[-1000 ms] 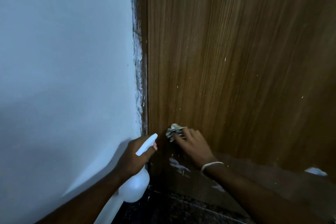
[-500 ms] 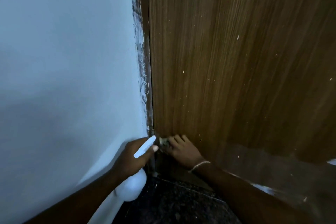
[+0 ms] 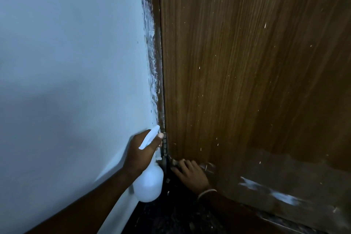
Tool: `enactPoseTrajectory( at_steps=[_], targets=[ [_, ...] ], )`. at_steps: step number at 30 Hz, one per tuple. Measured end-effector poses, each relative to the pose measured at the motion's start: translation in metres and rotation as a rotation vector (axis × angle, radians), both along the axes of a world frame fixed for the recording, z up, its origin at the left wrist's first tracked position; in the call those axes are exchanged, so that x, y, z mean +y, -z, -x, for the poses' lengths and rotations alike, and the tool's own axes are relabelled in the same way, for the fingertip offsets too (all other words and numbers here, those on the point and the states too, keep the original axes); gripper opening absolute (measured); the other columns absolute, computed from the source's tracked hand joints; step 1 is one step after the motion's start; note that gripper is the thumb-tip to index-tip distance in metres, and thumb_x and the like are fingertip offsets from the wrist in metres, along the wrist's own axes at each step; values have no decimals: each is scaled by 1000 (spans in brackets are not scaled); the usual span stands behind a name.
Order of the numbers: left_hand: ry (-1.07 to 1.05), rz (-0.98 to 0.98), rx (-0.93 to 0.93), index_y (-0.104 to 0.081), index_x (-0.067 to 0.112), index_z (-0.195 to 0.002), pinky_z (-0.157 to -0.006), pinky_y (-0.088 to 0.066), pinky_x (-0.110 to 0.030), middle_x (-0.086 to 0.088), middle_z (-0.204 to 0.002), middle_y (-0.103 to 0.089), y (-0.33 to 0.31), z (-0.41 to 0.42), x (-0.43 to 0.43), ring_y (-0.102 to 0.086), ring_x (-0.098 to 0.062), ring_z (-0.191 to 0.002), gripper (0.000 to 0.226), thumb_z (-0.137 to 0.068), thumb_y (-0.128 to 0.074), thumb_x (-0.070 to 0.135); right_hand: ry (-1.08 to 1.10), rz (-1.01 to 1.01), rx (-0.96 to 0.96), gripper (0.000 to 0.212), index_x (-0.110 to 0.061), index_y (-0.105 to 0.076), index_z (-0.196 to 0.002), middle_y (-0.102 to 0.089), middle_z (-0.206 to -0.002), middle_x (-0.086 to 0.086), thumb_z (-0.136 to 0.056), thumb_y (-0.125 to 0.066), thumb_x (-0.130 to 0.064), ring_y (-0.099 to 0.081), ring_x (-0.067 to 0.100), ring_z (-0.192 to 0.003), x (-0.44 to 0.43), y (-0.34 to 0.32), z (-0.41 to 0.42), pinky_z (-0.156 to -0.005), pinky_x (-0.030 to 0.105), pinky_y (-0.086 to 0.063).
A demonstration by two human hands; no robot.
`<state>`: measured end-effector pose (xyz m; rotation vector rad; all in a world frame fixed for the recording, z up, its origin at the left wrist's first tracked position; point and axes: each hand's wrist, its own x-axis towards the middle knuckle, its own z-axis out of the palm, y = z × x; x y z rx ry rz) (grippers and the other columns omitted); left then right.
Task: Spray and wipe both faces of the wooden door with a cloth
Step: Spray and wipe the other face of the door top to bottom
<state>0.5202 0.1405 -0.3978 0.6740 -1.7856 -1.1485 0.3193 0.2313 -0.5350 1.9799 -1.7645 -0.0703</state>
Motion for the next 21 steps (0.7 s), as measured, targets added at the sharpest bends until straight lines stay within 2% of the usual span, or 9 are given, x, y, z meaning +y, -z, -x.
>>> enactPoseTrajectory(
  at_steps=[1, 3, 6, 8, 10, 13, 16, 19, 21],
  targets=[
    [-10, -5, -4, -75, 10, -122, -87, -57, -35, 5, -95, -77, 3, 0, -1, -73, -18, -92, 50, -93, -70, 50, 4, -40, 40, 36, -25, -66, -120, -64, -111, 9, -87, -51, -26, -65, 26, -88, 13, 14, 10, -77, 36, -51],
    [-23, -8, -29, -75, 13, -125, -88, -58, -35, 6, -97, -77, 9, 1, -1, -74, -18, -94, 41, -96, -70, 42, 65, -20, 47, 38, -24, -64, -122, -62, -112, 10, -84, -60, -28, -65, 27, -88, 28, 13, 21, -81, 41, -47],
    [-23, -16, -69, -77, 13, -119, -83, -58, -37, 6, -89, -75, 17, 2, -3, -74, -20, -88, 35, -98, -70, 40, 117, 186, -117, 62, -17, -55, -130, -62, -111, 13, -75, -76, -33, -60, 28, -90, 7, -24, 8, -77, 41, -50],
    [-36, 0, -59, -78, 13, -111, -80, -58, -41, -2, -83, -74, 19, 2, -5, -72, -26, -82, 34, -98, -70, 43, 111, 263, -184, 53, -17, -55, -121, -61, -105, 14, -77, -77, -35, -57, 30, -86, -17, -41, -18, -72, 39, -44],
    [-49, 5, -19, -78, 11, -107, -81, -58, -44, -1, -82, -74, 16, 5, -7, -71, -25, -81, 44, -92, -70, 51, 62, 190, -201, 43, -17, -57, -116, -59, -102, 13, -79, -75, -31, -57, 31, -83, -38, -36, -35, -69, 37, -39],
    [-55, 6, -3, -79, 11, -108, -84, -59, -46, 1, -86, -76, 12, 10, -9, -73, -26, -86, 43, -89, -70, 48, 73, -85, -155, 37, -21, -63, -118, -63, -103, 11, -83, -62, -31, -60, 28, -82, -38, 11, -35, -70, 35, -41],
    [-42, 19, -3, -78, 8, -112, -87, -59, -48, 5, -89, -77, 11, 13, -7, -74, -25, -89, 45, -91, -71, 47, 89, -268, -40, 34, -27, -79, -89, -70, -94, 2, -79, -46, -30, -54, 23, -80, -13, 47, -18, -76, 36, -36],
    [-37, 4, -14, -77, 8, -111, -83, -58, -43, 5, -85, -76, 12, 13, -5, -73, -24, -87, 42, -91, -71, 44, 104, -217, -48, 36, -28, -79, -74, -70, -91, -3, -76, -43, -31, -53, 21, -79, -2, 43, -14, -80, 36, -35],
    [-23, 12, -35, -76, 6, -112, -82, -56, -41, 6, -84, -74, 16, 12, -6, -72, -22, -86, 45, -91, -69, 46, 56, -135, -97, 28, -26, -77, -96, -69, -99, 2, -79, -56, -34, -58, 23, -82, -10, 27, -14, -82, 37, -41]
  ],
)
